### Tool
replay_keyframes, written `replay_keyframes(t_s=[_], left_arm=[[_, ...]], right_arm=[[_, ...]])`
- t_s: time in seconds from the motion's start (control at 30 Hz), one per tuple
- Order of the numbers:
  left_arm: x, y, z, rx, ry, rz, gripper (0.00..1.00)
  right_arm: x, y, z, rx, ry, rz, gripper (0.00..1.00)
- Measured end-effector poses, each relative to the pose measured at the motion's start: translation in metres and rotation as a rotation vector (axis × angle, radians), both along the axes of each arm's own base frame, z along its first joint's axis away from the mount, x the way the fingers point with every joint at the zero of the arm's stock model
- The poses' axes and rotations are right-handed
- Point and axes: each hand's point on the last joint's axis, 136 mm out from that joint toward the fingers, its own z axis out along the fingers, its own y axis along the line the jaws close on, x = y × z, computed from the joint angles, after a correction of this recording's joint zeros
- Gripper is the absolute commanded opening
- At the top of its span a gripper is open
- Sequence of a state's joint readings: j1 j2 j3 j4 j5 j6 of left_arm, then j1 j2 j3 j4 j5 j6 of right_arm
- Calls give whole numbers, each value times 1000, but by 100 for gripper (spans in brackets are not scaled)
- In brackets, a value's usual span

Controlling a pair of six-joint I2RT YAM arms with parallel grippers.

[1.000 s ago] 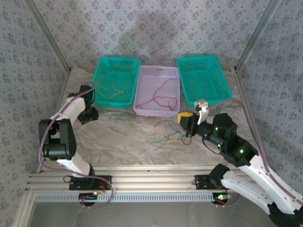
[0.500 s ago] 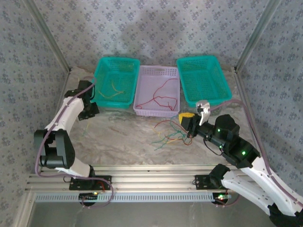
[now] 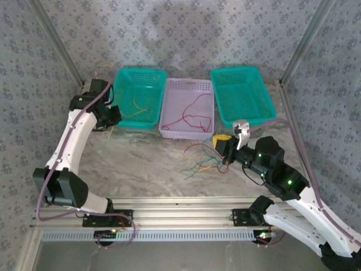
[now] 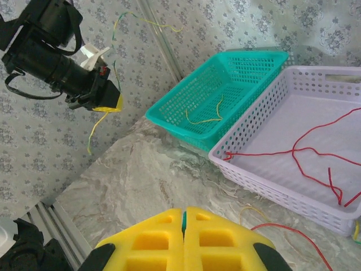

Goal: Untangle the cables

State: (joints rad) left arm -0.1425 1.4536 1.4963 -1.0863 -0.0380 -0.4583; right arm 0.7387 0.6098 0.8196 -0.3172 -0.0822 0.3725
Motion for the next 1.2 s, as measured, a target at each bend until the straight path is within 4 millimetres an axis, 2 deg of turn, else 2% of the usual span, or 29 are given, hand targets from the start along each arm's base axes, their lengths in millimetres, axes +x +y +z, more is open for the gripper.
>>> replay_keyframes(t_s=[0.2,0.3,0.43,0.53,0.67,0.83,1.0,1.2], left_arm=[[-8,-54,12,-346,48,-20,0],[-6,-77,24,-504,55,-10,0],[2,-102,42,-698,62,8,0],[9,-115,46,-794,85,15,0],[14,-121,32,-865,127,60,0],[24,-130,1,-998,207,153,0],[42,-151,-10,-1099,242,179,0],[74,-151,-18,-1187,224,245,0]], right_arm=[[2,2,-2,-8,9,2,0],[1,3,-3,-10,12,6,0],[0,4,-2,-10,12,10,0],[0,4,-1,-7,13,10,0],[0,6,3,-3,11,15,0],[1,8,6,1,17,18,0],[3,13,6,0,34,23,0],[4,17,5,-5,47,25,0]])
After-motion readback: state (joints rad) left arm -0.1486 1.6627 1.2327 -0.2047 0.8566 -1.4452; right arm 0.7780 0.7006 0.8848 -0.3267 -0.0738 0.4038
